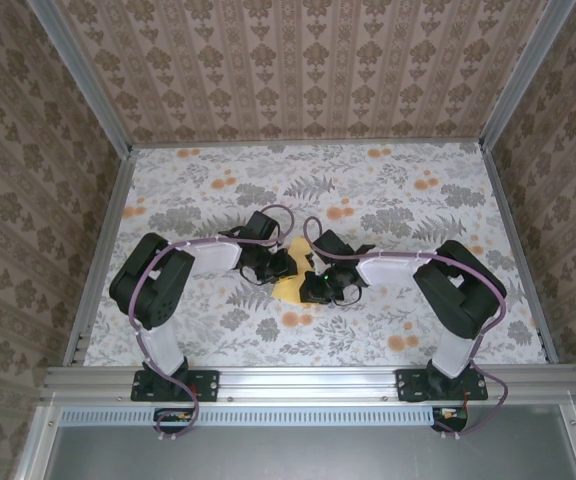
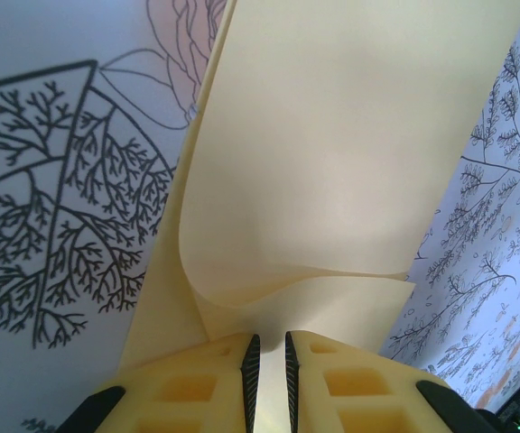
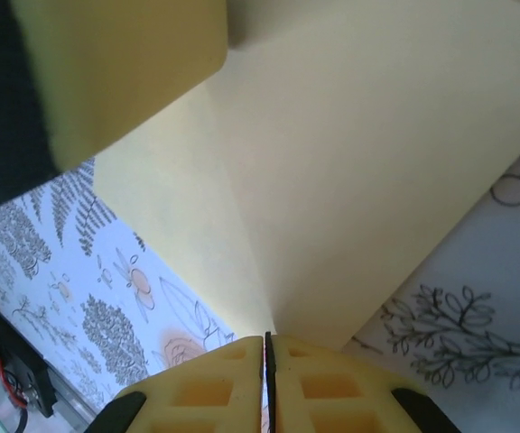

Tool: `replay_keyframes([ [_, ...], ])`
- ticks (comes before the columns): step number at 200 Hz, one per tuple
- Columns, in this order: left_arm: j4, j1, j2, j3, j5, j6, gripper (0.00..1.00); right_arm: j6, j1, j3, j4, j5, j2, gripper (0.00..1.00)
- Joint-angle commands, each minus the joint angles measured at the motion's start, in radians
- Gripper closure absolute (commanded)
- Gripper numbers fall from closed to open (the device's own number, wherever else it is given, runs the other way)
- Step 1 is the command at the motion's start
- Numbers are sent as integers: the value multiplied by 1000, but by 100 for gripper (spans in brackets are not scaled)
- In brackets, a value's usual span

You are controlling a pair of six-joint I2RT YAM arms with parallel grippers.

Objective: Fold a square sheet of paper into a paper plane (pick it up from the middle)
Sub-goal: Fold the triangle a second time at the center of the table.

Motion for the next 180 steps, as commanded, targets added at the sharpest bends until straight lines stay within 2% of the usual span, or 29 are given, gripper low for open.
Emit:
replay_keyframes([
  [1,-75,3,19,-30,-35,-11,79,-19,9,3,-47,-19,-34,89],
  [76,-76,4,20,-27,-35,-9,79,-9,11,-34,-47,5,44,89],
  [136,-76,3,19,-27,-35,-9,79,-12,3,18,-49,27,-70,90],
  [180,-74,3,19,-25,-30,-8,79,0,3,34,-33,29,-3,90],
])
